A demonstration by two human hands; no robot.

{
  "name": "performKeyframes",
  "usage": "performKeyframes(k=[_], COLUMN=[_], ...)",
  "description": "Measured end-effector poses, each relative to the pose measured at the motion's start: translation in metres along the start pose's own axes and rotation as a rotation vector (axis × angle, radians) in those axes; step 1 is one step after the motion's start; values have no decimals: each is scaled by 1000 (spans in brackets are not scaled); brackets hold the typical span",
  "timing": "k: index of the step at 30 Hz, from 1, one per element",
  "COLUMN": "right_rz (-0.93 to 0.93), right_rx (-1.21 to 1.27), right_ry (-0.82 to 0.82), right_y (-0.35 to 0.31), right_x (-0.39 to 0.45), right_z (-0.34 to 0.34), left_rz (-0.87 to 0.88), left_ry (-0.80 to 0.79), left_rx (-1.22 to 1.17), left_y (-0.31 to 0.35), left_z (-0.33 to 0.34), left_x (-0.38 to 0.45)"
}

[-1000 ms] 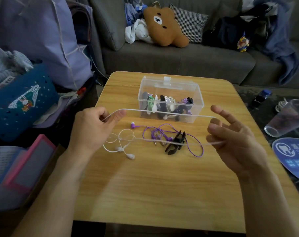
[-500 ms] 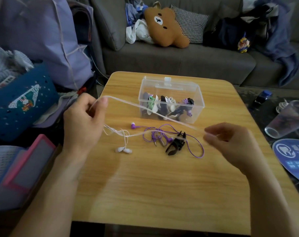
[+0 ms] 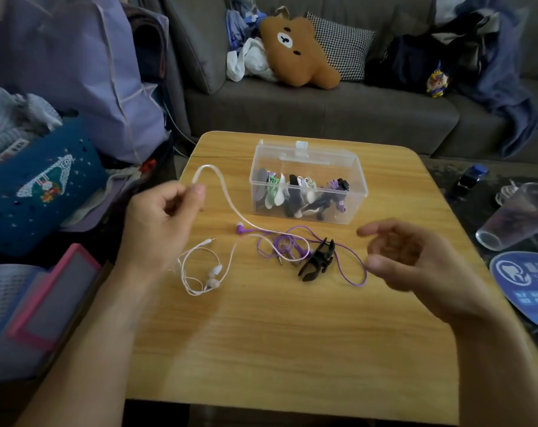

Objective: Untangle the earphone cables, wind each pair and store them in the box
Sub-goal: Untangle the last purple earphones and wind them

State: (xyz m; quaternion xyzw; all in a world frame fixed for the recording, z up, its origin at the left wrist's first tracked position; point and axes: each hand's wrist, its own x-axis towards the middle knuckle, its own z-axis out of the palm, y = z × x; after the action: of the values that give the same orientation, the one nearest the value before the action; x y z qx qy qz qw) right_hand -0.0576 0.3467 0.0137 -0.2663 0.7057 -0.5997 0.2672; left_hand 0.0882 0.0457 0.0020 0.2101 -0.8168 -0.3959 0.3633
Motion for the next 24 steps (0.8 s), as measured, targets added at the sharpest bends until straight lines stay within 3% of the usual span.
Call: performKeyframes(k=[2,5,8,10,12,16,24], right_rz=[-231,-470,-512,-490,-448,-457,-451], right_rx=[-55,-294,-482,-489,-491,-492,-35], right_ry=[143,77,-34,34,126,313,657], right_y=[1,-1,4,9,10,5,-9], right_x=[6,9,11,14,15,17,9], right_z=[26,70,93,95,89,67,49], left_rz=[-67,-105,-23,-26,-69,-151,-135], left_ry=[-229,-597,-877,-964,-955,-773,-750], left_rx=[-153,-342,-398,-423,-420,-349,-204], left_y=[19,40,48,45,42,32,18], left_z=[9,25,30,26,22,15,5], left_x=[-10,-29,-38,-36,-33,-26,-16])
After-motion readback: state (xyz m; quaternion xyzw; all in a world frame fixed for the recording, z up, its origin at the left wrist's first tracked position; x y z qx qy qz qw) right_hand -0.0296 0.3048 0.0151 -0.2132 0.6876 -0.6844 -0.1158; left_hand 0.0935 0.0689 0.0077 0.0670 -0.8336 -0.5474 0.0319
